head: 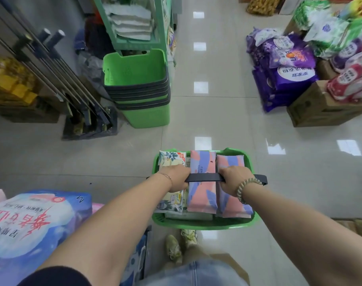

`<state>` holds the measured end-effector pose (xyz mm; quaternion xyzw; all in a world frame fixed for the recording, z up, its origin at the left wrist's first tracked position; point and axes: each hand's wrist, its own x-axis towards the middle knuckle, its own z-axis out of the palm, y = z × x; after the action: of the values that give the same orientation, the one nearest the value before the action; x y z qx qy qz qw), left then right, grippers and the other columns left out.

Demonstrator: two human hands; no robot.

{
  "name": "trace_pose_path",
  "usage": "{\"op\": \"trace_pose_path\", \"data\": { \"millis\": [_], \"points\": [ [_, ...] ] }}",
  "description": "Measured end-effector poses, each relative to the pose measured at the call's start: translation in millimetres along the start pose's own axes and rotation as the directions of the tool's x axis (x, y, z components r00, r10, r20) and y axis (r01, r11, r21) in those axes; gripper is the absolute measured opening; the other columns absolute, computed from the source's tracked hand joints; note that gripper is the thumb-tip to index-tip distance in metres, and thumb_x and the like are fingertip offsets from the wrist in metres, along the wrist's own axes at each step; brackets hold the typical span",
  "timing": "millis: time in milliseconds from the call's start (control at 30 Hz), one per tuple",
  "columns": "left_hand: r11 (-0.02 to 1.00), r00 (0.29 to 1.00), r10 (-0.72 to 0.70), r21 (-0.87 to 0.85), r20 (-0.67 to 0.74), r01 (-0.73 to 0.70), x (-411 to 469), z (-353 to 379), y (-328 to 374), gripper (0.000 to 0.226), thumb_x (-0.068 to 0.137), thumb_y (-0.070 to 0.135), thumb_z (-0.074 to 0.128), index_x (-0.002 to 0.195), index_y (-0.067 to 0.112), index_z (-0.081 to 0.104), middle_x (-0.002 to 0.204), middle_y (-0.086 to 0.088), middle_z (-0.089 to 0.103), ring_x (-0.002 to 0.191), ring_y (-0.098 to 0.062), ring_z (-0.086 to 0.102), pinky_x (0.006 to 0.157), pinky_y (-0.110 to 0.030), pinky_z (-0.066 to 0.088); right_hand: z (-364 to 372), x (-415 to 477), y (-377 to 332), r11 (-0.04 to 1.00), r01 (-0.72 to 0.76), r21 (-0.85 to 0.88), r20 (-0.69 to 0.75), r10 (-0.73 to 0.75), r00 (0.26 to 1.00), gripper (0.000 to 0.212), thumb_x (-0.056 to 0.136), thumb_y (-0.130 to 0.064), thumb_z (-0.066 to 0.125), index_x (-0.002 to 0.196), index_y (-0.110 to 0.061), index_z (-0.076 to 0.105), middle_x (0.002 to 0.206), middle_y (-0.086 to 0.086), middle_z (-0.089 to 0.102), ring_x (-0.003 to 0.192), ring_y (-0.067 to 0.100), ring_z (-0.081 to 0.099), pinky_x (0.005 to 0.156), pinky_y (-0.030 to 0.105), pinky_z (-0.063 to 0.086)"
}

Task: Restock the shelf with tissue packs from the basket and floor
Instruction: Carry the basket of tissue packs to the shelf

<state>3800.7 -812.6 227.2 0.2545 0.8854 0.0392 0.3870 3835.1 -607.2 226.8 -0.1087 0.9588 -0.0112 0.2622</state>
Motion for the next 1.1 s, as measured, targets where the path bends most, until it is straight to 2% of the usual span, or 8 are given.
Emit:
{"op": "trace_pose_path", "data": {
  "millis": [200, 333, 467, 800, 1100],
  "points": [
    [1.0, 1.0, 0.011, 0.01, -0.007, -0.011, -3.9, 0.8, -5.2, 0.015, 0.093, 0.023, 0.048, 0.104, 0.013, 0.051, 0.092, -0.004, 0.053, 0.073, -0.02, 0.052, 0.061, -0.029, 0.04, -0.3, -3.2, -8.3, 1.0, -0.017, 0.019, -0.006, 0.017, 1.0, 0.009, 0.089, -0.025, 0.041, 0.084, -0.021, 0.047, 0.077, -0.001, 0.055, 0.07, 0.025, 0.06, 0.063, 0.029, 0.05],
    [0.999, 0.999, 0.021, 0.04, -0.033, -0.02, -11.8, 6.8, -9.6, 0.014, 0.093, 0.024, 0.049, 0.103, 0.014, 0.052, 0.091, -0.003, 0.052, 0.074, -0.021, 0.053, 0.062, -0.03, 0.041, 6.0, -14.6, -21.5, 0.998, -0.051, 0.04, -0.026, 0.052, 0.998, 0.007, 0.089, -0.022, 0.042, 0.083, -0.021, 0.045, 0.077, 0.0, 0.053, 0.066, 0.025, 0.053, 0.059, 0.026, 0.042],
    [0.996, 0.998, 0.032, 0.088, -0.059, -0.027, -24.0, 22.2, -9.9, 0.015, 0.092, 0.024, 0.048, 0.103, 0.015, 0.053, 0.092, -0.003, 0.053, 0.075, -0.021, 0.054, 0.063, -0.03, 0.043, 23.6, -33.4, -36.4, 0.993, -0.093, 0.073, -0.065, 0.098, 0.993, 0.006, 0.087, -0.022, 0.044, 0.082, -0.022, 0.045, 0.08, 0.001, 0.058, 0.065, 0.025, 0.051, 0.058, 0.026, 0.038],
    [0.996, 0.989, 0.014, 0.093, -0.149, 0.0, -53.3, 70.7, -8.6, 0.018, 0.091, 0.028, 0.05, 0.103, 0.016, 0.054, 0.095, -0.003, 0.054, 0.08, -0.024, 0.054, 0.066, -0.03, 0.04, 69.7, -71.8, -72.1, 0.975, -0.185, 0.127, -0.184, 0.206, 0.961, 0.009, 0.087, -0.022, 0.047, 0.086, -0.018, 0.055, 0.072, -0.002, 0.051, 0.065, 0.023, 0.05, 0.057, 0.026, 0.036],
    [0.996, 0.992, 0.046, 0.086, -0.118, -0.036, -68.6, 119.3, -0.2, 0.01, 0.092, 0.026, 0.047, 0.093, 0.02, 0.038, 0.095, -0.004, 0.053, 0.081, -0.027, 0.054, 0.065, -0.031, 0.039, 109.2, -93.2, -84.0, 0.974, -0.175, 0.143, -0.143, 0.195, 0.97, 0.008, 0.088, -0.021, 0.046, 0.081, -0.018, 0.047, 0.063, -0.007, 0.04, 0.063, 0.022, 0.048, 0.057, 0.026, 0.038]
  ]
}}
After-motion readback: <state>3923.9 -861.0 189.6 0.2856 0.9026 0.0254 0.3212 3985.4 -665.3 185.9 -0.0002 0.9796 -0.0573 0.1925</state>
